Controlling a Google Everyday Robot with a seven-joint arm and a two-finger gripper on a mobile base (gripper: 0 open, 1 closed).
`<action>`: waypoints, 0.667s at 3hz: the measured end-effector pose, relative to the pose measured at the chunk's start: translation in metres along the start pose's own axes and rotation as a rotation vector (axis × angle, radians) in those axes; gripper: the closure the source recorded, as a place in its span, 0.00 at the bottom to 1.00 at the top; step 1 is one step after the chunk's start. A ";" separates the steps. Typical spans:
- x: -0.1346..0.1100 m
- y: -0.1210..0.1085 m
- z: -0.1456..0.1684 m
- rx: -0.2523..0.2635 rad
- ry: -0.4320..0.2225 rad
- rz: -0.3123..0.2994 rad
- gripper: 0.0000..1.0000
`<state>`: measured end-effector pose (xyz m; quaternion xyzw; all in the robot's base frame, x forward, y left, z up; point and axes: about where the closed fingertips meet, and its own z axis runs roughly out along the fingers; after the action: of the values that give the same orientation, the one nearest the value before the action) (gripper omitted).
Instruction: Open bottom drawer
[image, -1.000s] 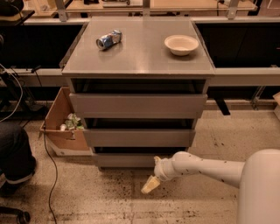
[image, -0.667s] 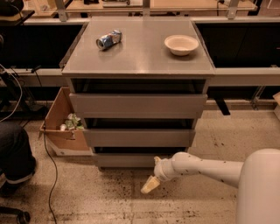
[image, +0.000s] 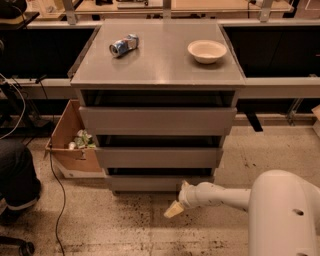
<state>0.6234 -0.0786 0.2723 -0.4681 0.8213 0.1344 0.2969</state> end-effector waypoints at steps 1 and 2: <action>0.014 -0.023 0.023 0.045 -0.003 0.018 0.00; 0.016 -0.048 0.045 0.074 -0.009 0.011 0.00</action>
Offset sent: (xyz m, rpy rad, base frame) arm 0.1021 -0.0258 -0.0558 -0.0308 -0.1026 -0.0793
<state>0.6747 -0.0925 0.2303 -0.4515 0.8270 0.1078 0.3170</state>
